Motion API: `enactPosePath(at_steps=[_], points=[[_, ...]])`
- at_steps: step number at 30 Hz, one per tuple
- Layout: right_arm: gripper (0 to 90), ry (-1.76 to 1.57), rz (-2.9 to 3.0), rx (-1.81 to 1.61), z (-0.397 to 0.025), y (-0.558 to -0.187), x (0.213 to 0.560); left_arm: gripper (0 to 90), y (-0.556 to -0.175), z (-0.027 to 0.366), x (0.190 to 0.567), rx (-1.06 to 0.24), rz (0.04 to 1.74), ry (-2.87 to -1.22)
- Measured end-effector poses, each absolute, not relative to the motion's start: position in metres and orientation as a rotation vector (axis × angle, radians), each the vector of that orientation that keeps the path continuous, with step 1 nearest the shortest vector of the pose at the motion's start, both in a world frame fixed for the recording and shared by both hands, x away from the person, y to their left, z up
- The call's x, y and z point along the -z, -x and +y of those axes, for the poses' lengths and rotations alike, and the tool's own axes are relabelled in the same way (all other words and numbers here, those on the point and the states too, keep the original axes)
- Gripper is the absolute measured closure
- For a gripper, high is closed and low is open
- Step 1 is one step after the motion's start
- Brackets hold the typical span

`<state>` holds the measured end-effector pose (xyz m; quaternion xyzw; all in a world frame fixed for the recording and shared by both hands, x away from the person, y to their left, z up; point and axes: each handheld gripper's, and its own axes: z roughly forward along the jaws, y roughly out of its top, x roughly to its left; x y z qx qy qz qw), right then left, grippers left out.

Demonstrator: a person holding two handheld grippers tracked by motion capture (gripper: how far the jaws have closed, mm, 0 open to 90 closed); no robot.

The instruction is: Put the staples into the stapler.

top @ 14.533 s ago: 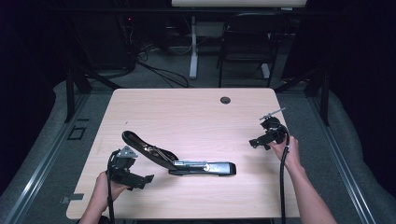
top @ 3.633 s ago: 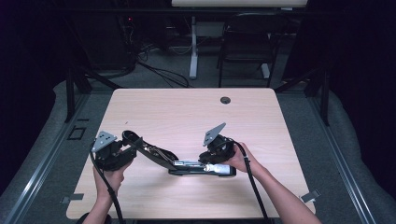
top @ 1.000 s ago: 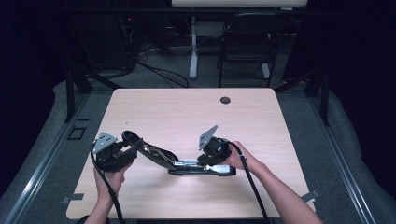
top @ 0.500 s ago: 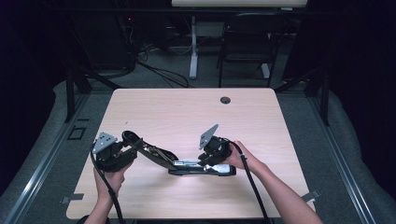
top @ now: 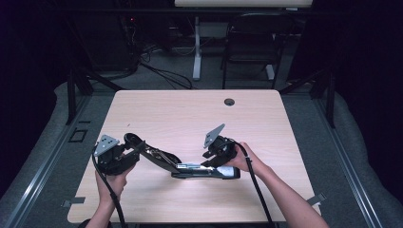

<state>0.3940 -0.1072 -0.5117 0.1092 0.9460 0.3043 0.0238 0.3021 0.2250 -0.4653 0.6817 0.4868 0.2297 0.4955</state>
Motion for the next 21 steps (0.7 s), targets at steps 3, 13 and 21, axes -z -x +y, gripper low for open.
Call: enactPosePath(at_steps=[3,13,21], points=[[50.0,-0.390,2.894,-0.951,-0.107,-0.393,0.508,57.1,-0.302,0.225,0.465,-0.557,1.179,-1.651],[28.3,-0.504,2.828,-0.940,-0.109,-0.385,0.496,57.3,-0.303,0.224,0.465,-0.555,1.182,-1.644],[26.6,-0.575,2.785,-0.923,-0.118,-0.378,0.485,57.3,-0.303,0.224,0.465,-0.556,1.181,-1.644]])
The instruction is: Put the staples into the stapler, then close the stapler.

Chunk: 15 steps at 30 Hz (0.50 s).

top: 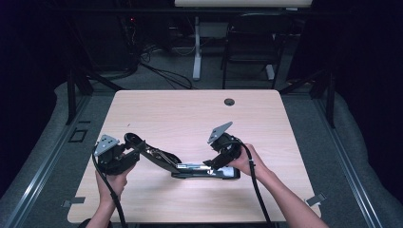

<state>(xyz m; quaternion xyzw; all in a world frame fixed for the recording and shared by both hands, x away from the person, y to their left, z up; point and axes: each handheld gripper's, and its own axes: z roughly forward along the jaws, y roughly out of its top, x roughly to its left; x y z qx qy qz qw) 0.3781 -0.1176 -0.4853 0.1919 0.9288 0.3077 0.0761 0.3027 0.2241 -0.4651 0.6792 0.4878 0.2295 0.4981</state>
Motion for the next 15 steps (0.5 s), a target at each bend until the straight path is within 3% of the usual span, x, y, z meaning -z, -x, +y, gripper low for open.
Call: enactPosePath(at_steps=[15], points=[[28.6,-0.631,2.754,-0.930,-0.1233,-0.3720,0.4798,55.0,-0.3040,0.2252,0.4626,-0.531,1.179,-1.663]])
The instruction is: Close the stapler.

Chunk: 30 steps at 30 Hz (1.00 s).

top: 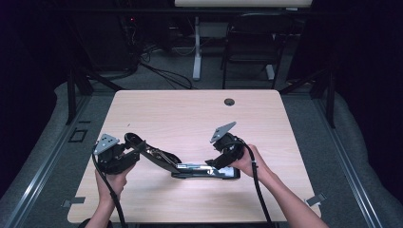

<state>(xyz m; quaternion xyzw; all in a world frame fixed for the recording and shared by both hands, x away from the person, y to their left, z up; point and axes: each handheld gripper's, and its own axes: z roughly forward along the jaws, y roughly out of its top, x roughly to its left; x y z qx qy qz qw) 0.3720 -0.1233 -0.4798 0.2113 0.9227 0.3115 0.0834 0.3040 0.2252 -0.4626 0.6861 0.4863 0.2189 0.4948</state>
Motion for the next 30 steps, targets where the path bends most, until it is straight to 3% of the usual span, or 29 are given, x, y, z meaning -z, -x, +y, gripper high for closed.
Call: enactPosePath(at_steps=[6,12,30], points=[[30.1,-0.619,2.762,-0.910,-0.122,-0.373,0.481,51.4,-0.304,0.228,0.462,-0.508,1.158,-1.674],[31.8,-0.628,2.750,-0.913,-0.123,-0.374,0.481,42.5,-0.300,0.232,0.458,-0.492,1.141,-1.698],[34.0,-0.616,2.741,-0.918,-0.122,-0.373,0.481,43.6,-0.285,0.245,0.453,-0.445,1.091,-1.732]])
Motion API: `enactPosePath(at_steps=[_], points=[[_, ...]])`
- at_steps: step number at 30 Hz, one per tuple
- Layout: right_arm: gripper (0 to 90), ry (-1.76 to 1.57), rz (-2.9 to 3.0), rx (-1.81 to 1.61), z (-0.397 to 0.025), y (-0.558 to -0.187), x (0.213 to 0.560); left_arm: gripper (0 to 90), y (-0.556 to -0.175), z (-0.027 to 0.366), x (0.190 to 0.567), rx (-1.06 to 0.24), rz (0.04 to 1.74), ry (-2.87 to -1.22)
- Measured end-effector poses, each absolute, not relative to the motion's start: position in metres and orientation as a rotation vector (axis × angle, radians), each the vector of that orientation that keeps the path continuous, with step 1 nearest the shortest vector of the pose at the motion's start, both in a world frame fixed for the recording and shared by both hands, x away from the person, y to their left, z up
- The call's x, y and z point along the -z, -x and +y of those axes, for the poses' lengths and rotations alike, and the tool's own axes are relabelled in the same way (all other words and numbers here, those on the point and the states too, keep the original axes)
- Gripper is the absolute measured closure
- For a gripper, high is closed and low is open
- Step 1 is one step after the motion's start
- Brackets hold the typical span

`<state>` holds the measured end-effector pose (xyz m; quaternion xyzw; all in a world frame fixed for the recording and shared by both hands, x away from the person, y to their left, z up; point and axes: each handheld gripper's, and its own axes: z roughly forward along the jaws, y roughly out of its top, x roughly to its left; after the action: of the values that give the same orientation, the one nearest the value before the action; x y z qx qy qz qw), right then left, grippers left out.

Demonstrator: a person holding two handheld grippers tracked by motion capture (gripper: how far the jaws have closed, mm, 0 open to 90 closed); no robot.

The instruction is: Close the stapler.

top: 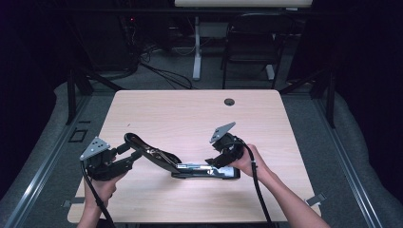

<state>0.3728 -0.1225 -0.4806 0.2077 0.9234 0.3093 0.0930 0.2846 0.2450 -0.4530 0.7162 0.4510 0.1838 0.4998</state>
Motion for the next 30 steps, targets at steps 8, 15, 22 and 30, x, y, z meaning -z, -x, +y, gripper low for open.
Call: enactPosePath(at_steps=[8,15,22,30], points=[[35.0,-0.627,2.727,-0.918,-0.125,-0.372,0.479,50.2,-0.276,0.249,0.450,-0.454,1.075,-1.731],[35.6,-0.635,2.698,-0.920,-0.129,-0.372,0.474,63.0,-0.272,0.256,0.449,-0.484,1.064,-1.730],[36.6,-0.644,2.687,-0.911,-0.126,-0.372,0.474,83.0,-0.282,0.253,0.452,-0.563,1.132,-1.689],[41.8,-0.638,2.675,-0.904,-0.120,-0.368,0.472,89.8,-0.286,0.259,0.453,-0.586,1.162,-1.619]])
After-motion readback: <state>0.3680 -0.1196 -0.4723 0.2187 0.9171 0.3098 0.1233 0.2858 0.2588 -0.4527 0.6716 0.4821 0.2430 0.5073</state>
